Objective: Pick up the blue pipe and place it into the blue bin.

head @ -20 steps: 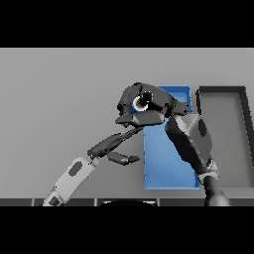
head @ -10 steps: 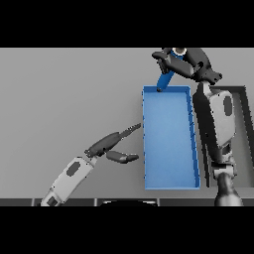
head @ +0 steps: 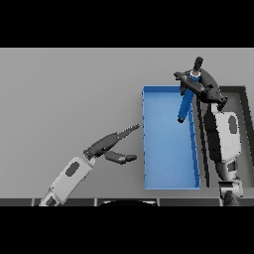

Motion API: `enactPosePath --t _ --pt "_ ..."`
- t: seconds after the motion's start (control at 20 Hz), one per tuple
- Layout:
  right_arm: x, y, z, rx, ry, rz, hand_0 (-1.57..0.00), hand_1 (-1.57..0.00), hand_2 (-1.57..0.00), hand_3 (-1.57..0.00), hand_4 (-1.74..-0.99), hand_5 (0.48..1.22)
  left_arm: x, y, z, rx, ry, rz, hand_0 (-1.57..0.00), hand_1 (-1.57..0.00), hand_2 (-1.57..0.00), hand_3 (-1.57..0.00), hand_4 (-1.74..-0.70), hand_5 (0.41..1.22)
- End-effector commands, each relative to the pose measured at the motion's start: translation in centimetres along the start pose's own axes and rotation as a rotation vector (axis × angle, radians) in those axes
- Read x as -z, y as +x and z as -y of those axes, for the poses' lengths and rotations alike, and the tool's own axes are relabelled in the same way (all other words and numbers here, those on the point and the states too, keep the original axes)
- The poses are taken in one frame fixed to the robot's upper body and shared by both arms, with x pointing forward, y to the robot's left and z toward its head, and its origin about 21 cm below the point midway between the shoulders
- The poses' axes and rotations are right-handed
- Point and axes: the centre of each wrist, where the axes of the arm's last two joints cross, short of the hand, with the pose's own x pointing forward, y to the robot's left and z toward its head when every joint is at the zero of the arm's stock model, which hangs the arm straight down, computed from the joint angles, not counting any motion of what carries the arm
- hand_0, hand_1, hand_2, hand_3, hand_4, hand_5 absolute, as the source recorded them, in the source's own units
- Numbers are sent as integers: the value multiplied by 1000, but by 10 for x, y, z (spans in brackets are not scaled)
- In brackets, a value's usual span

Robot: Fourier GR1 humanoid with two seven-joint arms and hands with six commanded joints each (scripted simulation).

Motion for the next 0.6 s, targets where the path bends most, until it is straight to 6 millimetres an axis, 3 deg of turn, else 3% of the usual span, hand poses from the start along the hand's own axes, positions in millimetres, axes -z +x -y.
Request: enactPosePath --t 0.0,0.05,0.15,0.2,0.35,0.45,0.5,0.55 --pt "-2 -9 1 7 -34 -39 -1571 -1571 -1571 -1571 -1499 1221 -3 -3 1 -5 4 3 1 1 1 1 -827 470" --pt "-4 -19 3 -6 -69 -96 -1571 -1571 -1571 -1571 -1499 1221 -3 -1 3 -3 0 8 1 1 1 1 -829 470" --pt "-8 -35 3 -32 -85 -150 -1571 -1571 -1571 -1080 -1586 1221 -4 1 3 -2 1 6 1 1 1 1 -826 470" --pt "-11 -44 2 -40 -87 -177 -1571 -1571 -1571 -1178 -1569 1221 -2 2 3 -6 2 2 1 1 1 1 -827 471" --pt "-14 -67 0 -67 -104 -279 -1571 -1571 -1571 -693 -1653 1205 0 0 1 0 2 -5 1 1 1 1 -826 475" --pt "-14 -84 0 -53 -143 -376 -1571 -1571 -1571 -1009 -1583 1199 -1 0 2 -6 -1 1 1 1 1 1 -827 474" --pt "-12 -91 0 -15 -158 -424 -1465 -1382 -1333 -807 -1534 1190 -1 2 4 -4 -6 3 1 1 1 1 -829 474" --pt "-13 -98 -2 -8 -142 -470 -1172 -1106 -1066 -646 -1477 1178 -1 4 5 -5 -2 5 1 1 1 1 -830 476"
